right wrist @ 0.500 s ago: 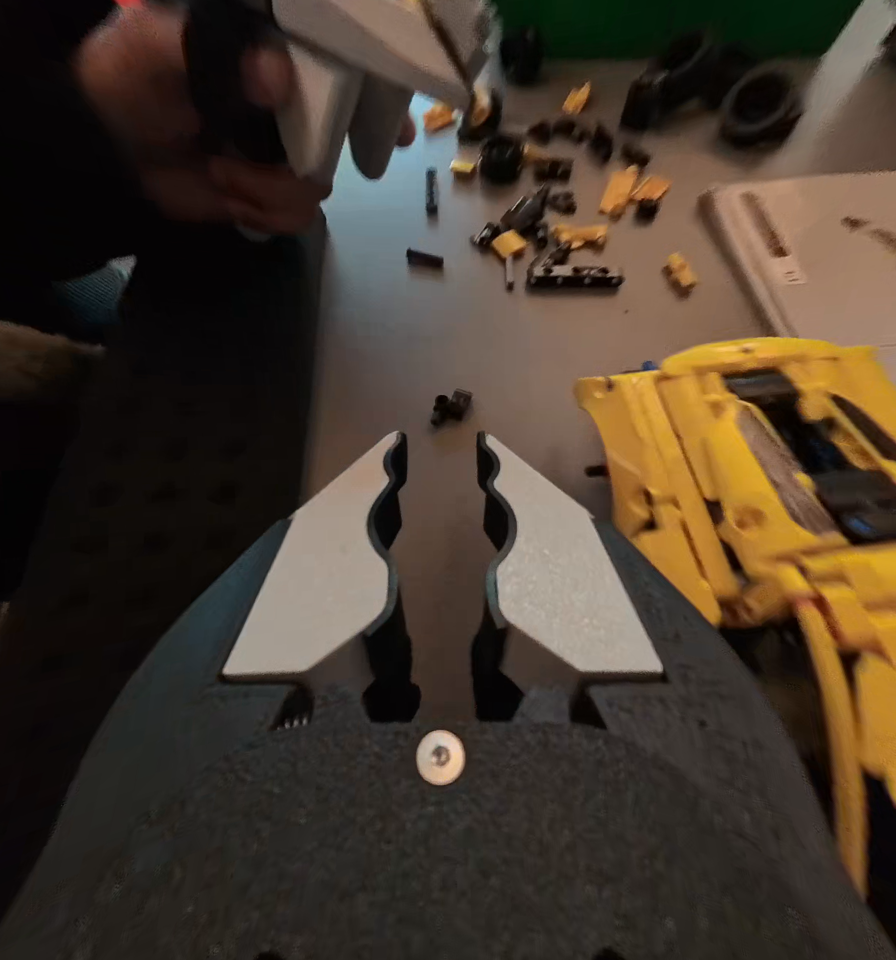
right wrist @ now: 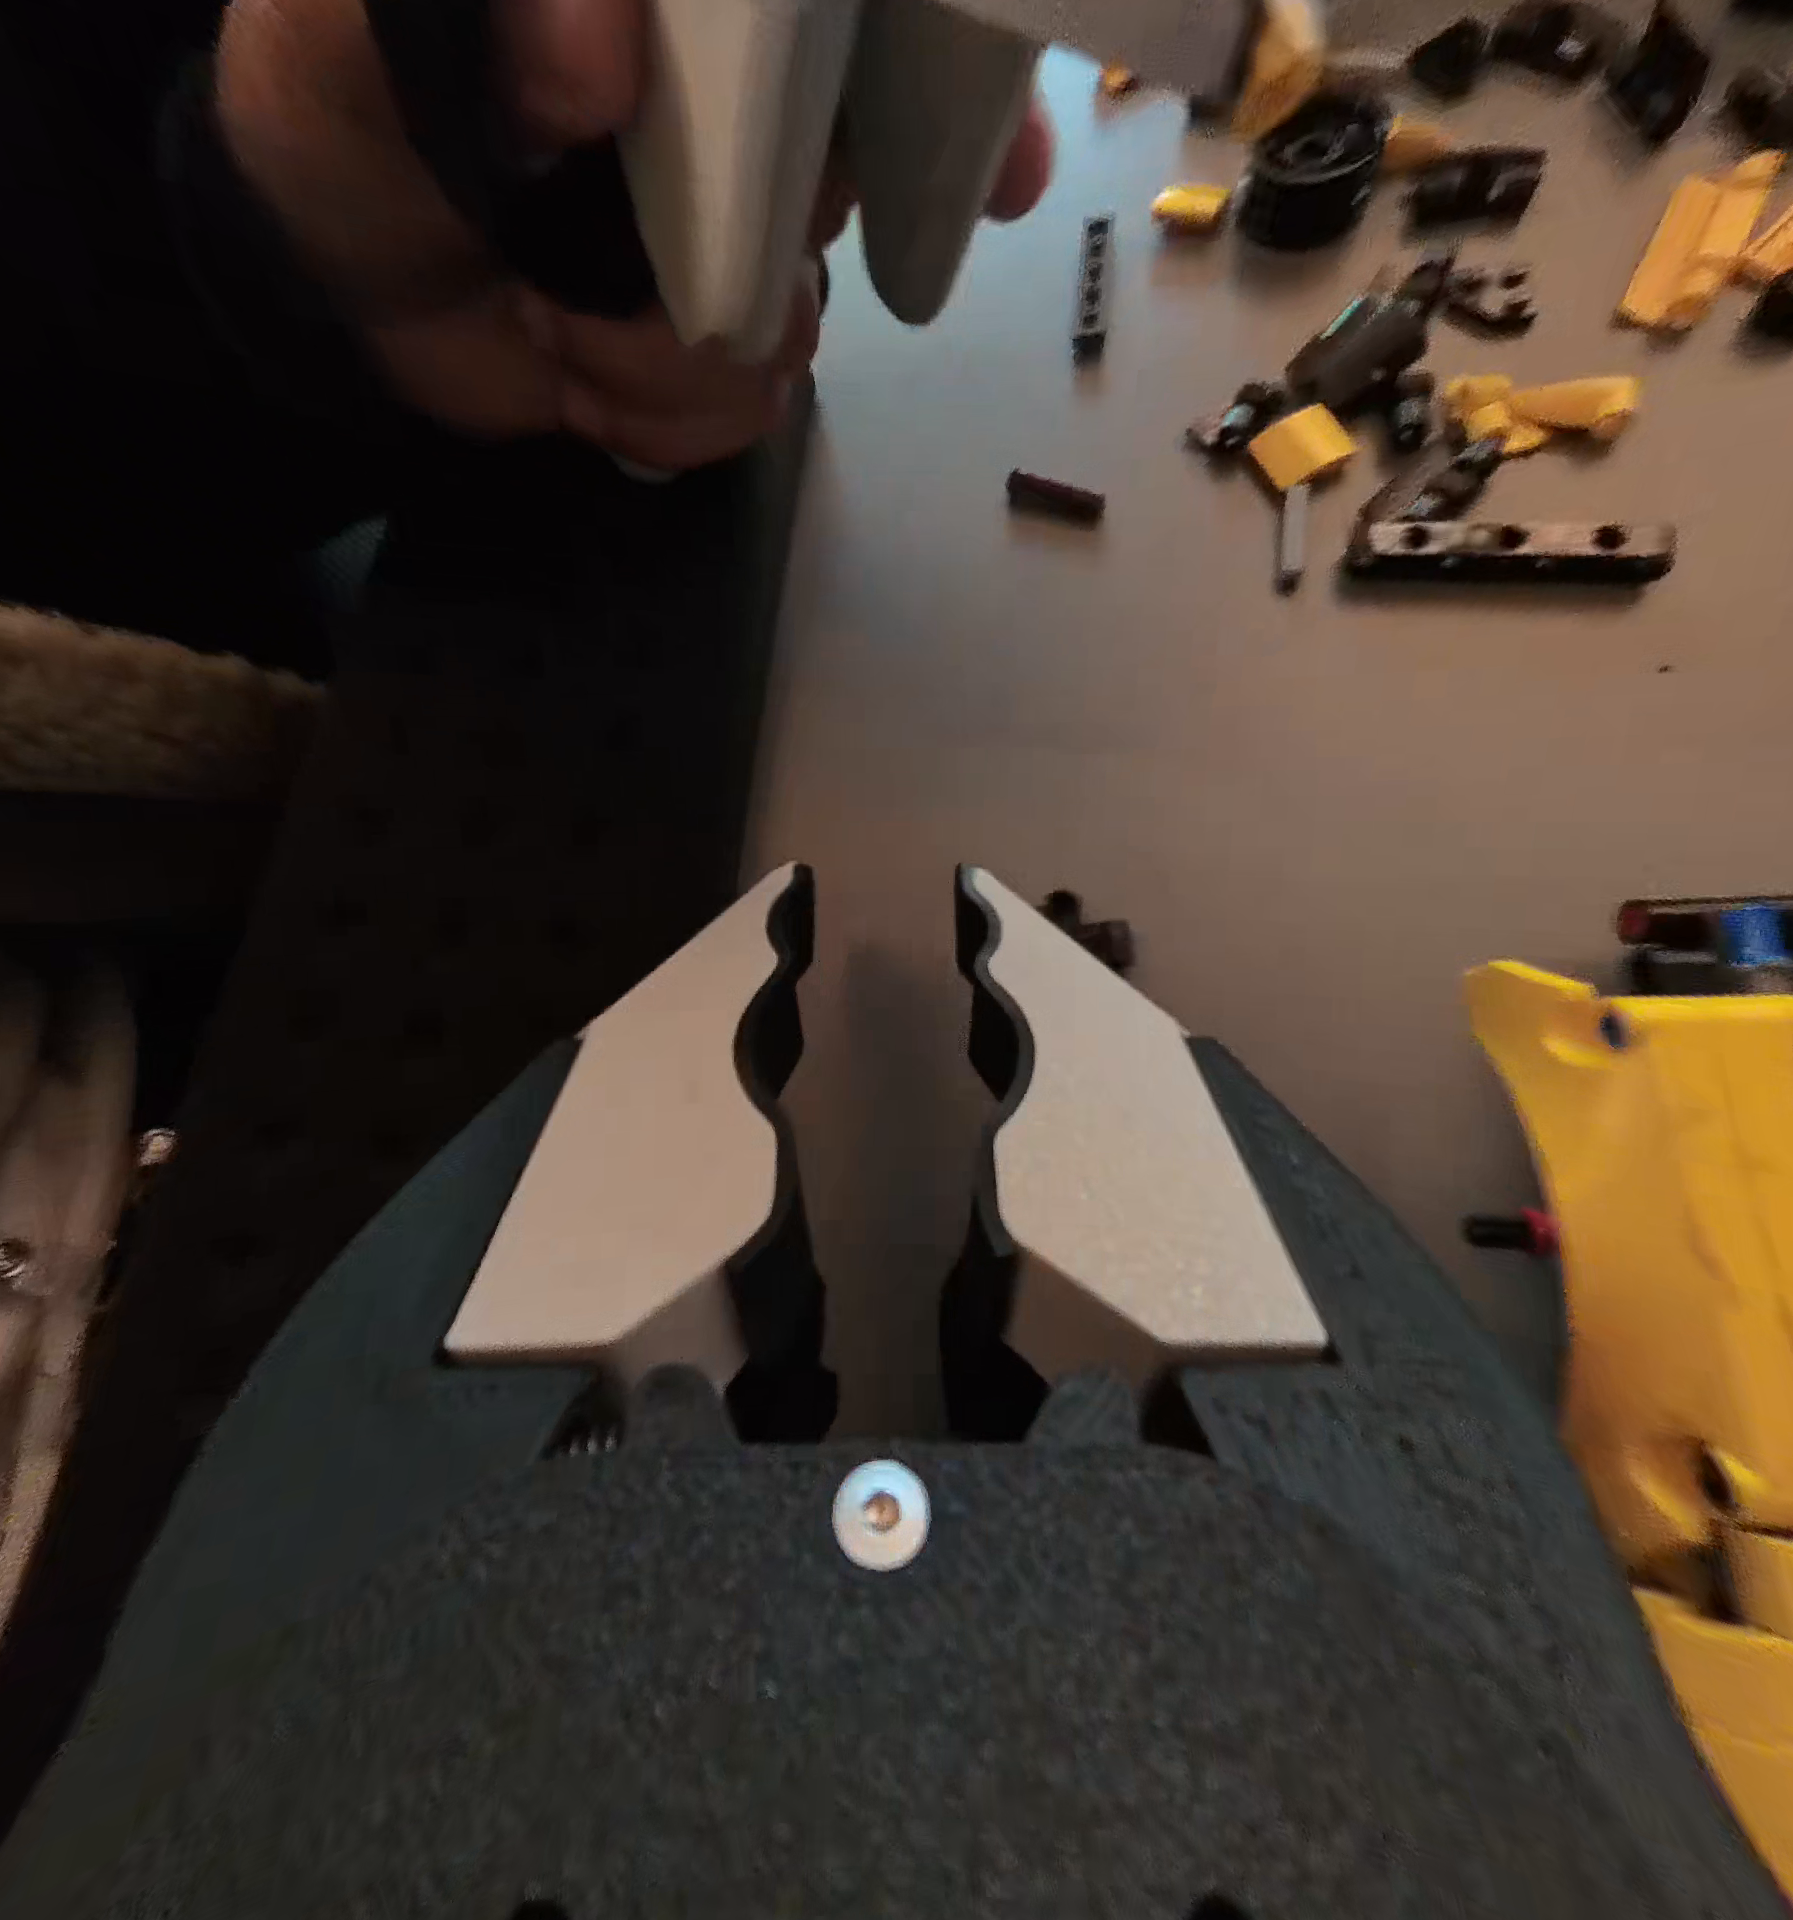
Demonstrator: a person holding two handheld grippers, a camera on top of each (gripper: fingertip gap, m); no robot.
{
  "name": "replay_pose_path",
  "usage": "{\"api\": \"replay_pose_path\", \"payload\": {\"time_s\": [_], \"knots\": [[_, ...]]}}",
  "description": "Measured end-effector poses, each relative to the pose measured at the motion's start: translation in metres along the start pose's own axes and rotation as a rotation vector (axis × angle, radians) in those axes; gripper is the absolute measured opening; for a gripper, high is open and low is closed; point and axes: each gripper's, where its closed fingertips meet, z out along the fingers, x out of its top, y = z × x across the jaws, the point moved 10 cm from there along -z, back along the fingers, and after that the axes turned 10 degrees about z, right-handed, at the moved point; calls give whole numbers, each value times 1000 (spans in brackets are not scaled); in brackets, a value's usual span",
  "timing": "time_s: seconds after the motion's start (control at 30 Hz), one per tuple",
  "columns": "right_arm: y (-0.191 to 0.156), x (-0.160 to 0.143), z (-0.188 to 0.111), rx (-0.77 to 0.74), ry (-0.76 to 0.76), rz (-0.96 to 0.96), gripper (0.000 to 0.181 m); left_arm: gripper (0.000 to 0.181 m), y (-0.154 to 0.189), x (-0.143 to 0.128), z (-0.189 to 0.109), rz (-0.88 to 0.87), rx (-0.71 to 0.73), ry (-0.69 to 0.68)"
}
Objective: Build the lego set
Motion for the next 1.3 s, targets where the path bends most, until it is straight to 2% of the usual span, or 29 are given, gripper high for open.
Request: {"api": "replay_pose_path", "payload": {"time_s": [0.1, 0.23, 0.33, 0.43, 0.5, 0.6, 0.77, 0.87, 0.93, 1.0, 1.2, 1.3], "knots": [[11, 2, -11, -53, 35, -53, 25, 7, -2, 0, -2, -19, -8, 17], [21, -1, -7, -101, 43, -157, 32, 7, 0, 0, 0, -9, -16, 8], [19, -4, 0, -162, -40, -201, 36, 7, 0, 0, 0, -11, -19, 9], [10, -7, -3, -118, -48, -179, 25, 7, -1, 0, 0, -17, -22, 12], [7, -11, -4, -49, -72, -144, 24, 7, -1, 0, 0, -16, -22, 13], [4, -14, -6, 11, -8, -203, 27, 7, -1, 0, 0, -19, -27, 14], [4, -9, -5, -34, 42, -341, 30, 7, 0, 0, 0, -24, -49, 22], [10, -4, 6, -13, -17, -391, 30, 7, 0, 1, -1, -52, -95, 48], [11, -2, 11, 47, -70, -367, 22, 7, -1, 1, -3, -82, -126, 74], [13, 0, 12, 43, -70, -352, 15, 7, -1, 2, -4, -107, -158, 98], [16, -3, 3, -8, -75, -309, 14, 7, 0, 3, -7, -110, -203, 132], [9, 7, -21, 5, 43, -218, 14, 7, 6, 3, -3, -46, -200, 98]]}}
